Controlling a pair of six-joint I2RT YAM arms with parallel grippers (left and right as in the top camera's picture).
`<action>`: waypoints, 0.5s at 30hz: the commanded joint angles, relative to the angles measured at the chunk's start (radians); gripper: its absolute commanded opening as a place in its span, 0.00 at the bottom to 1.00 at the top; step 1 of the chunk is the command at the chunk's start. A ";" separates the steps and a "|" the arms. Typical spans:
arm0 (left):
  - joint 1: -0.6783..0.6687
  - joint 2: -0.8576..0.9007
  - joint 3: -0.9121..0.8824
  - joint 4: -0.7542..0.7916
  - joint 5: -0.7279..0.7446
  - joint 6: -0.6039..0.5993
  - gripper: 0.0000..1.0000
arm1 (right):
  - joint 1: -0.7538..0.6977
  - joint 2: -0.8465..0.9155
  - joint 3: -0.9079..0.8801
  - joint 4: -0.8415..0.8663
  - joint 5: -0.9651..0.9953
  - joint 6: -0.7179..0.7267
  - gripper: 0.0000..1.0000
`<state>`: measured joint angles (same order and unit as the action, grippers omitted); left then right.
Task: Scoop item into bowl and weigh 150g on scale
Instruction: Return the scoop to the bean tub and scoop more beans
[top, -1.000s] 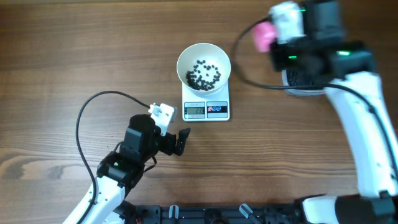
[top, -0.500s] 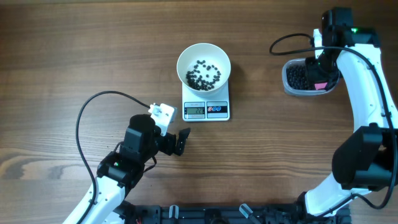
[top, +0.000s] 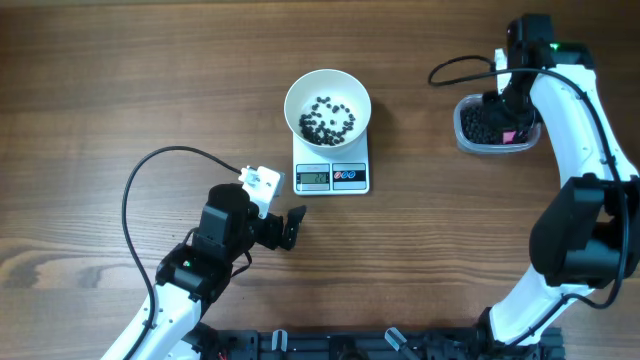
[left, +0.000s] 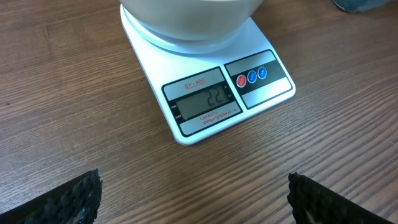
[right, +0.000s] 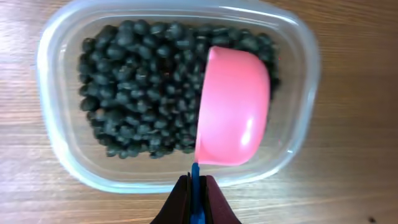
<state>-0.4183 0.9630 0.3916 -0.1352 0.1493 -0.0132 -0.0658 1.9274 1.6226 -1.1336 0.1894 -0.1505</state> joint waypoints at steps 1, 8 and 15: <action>0.004 -0.008 -0.003 -0.001 -0.009 -0.010 1.00 | -0.020 0.033 -0.008 -0.023 -0.192 -0.045 0.04; 0.004 -0.008 -0.003 -0.001 -0.009 -0.011 1.00 | -0.122 0.033 -0.008 -0.042 -0.406 -0.060 0.04; 0.004 -0.008 -0.003 -0.001 -0.009 -0.010 1.00 | -0.241 0.033 -0.008 -0.020 -0.589 -0.059 0.04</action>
<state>-0.4183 0.9630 0.3916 -0.1352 0.1493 -0.0132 -0.2924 1.9377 1.6226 -1.1637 -0.2794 -0.1963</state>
